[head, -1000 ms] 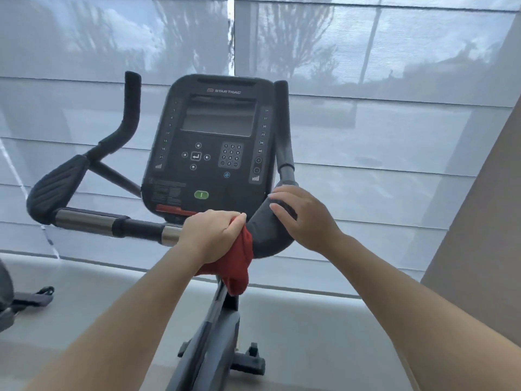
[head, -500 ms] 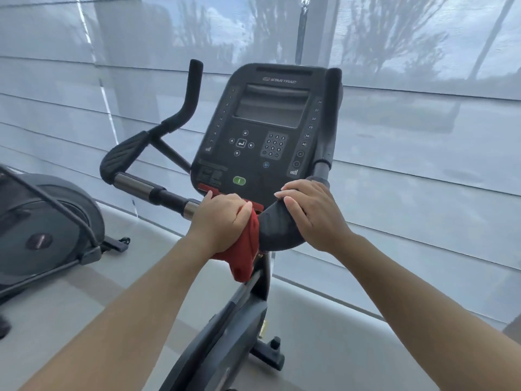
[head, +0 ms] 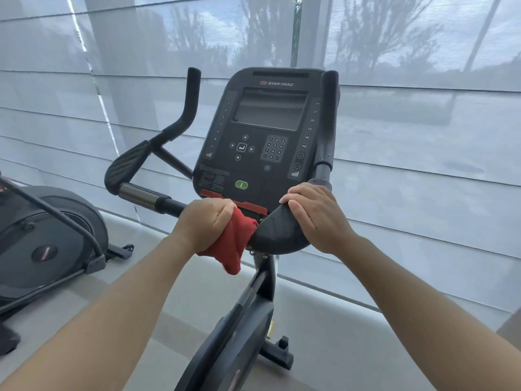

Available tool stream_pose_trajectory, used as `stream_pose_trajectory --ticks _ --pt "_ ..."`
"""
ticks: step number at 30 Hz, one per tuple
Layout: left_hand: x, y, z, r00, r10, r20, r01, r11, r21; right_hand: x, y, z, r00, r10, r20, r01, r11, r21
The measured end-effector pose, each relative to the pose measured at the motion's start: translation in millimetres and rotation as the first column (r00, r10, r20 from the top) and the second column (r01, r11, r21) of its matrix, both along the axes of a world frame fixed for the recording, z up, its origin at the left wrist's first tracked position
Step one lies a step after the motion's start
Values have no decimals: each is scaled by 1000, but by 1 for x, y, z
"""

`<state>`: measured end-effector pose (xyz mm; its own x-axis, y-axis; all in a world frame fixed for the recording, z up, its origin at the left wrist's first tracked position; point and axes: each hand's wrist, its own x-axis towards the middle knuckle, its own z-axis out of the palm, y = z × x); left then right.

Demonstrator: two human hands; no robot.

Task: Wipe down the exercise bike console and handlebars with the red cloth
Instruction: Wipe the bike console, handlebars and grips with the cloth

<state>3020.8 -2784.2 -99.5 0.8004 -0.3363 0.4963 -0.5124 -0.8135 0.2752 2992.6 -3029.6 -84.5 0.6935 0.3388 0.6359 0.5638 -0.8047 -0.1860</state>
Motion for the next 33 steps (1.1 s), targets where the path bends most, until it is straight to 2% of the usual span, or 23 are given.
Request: stream_pose_trajectory --ticks 3,6,9,11,14,16,17,21,23,25,28,31,33 --pt "12 21 0 993 111 -34 -111 994 17 2 12 3 993 -96 -65 99 994 41" --pt "14 18 6 985 146 -88 -134 982 132 4 26 3 975 -208 -74 213 973 84" --pt "8 -7 17 975 54 -215 2 967 253 3 28 2 972 -229 -49 233 966 115" --pt "1 -26 16 975 -3 -224 55 973 223 1 28 2 975 -218 -41 221 966 132" --pt "-9 -32 5 998 -40 -43 45 993 111 1 29 4 978 -204 -36 207 969 138" --pt "-15 -21 -4 990 -112 89 110 994 25 2 28 3 980 -197 -22 198 970 140" --pt "-18 -14 -7 984 -155 93 155 988 3 2 28 2 980 -197 -16 198 969 145" --pt "-16 16 -14 953 -295 -71 302 944 130 3 27 -1 979 -201 -21 202 965 165" --pt "-13 29 -10 949 -308 -70 316 930 190 4 27 -1 980 -198 -22 198 966 164" --pt "-12 37 -9 952 -307 -18 307 944 124 5 26 -1 979 -201 -15 201 965 169" --pt "-17 39 -19 962 -271 20 271 952 -140 6 24 -2 977 -211 -12 210 963 171" --pt "-25 34 -31 981 -187 52 192 899 -394 6 23 -3 978 -210 -15 210 963 168" --pt "-33 24 -32 991 -128 43 133 875 -466 6 24 -3 979 -206 -13 205 965 166"
